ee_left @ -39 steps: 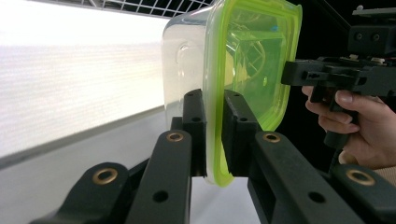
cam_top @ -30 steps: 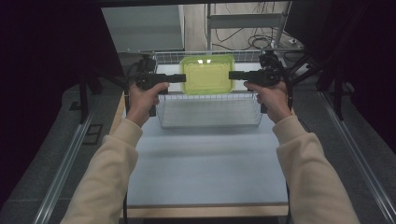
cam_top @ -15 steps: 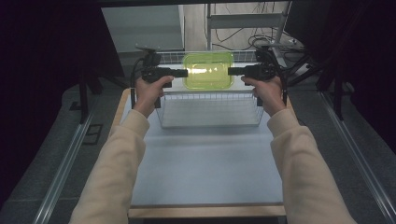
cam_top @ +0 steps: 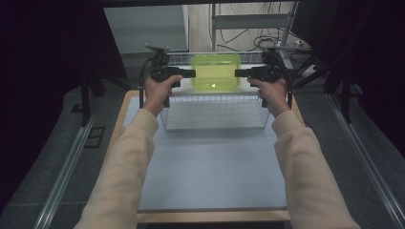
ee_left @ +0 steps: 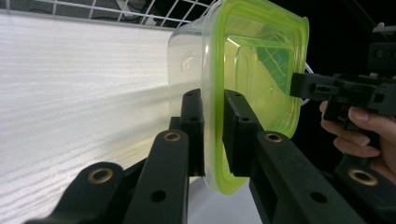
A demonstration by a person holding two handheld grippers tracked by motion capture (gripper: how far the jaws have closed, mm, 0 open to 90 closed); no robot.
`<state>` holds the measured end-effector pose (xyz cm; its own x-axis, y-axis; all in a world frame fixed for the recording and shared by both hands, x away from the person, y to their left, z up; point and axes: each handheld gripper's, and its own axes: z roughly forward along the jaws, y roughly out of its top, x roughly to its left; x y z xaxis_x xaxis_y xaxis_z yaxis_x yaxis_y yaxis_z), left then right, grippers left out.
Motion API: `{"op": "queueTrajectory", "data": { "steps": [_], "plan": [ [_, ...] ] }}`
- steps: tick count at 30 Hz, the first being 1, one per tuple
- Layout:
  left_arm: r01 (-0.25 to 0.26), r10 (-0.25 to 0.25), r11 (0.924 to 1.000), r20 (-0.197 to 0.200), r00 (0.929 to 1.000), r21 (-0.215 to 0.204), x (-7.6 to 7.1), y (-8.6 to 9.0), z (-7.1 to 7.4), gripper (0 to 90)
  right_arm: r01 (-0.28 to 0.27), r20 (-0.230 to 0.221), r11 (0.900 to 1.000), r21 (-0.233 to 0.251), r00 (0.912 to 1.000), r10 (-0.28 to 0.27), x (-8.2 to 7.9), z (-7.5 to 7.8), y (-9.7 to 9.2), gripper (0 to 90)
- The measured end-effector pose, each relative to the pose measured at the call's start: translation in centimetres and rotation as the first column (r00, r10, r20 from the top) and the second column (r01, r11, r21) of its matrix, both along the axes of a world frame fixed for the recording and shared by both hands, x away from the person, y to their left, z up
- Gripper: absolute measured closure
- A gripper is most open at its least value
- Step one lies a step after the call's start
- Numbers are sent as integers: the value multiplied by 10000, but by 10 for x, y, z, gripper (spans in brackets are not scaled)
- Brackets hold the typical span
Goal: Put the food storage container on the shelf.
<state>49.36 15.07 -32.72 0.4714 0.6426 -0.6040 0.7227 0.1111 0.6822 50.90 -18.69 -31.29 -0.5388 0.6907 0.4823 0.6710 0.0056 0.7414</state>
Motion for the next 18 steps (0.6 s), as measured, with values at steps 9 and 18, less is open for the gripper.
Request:
{"op": "queueTrajectory", "data": {
  "steps": [9, 18],
  "plan": [
    [-225, 225, 9997, -87, 9997, -11, 10, -2, -6, 744, 269, 145, 9988, -421, 9995, -263, 4, -2, 7, 690],
    [-273, 272, 9996, 205, 9994, 26, 14, -5, -10, 461, 575, 393, 9936, -972, 9978, -539, 4, -4, 11, 544]
  ]
}}
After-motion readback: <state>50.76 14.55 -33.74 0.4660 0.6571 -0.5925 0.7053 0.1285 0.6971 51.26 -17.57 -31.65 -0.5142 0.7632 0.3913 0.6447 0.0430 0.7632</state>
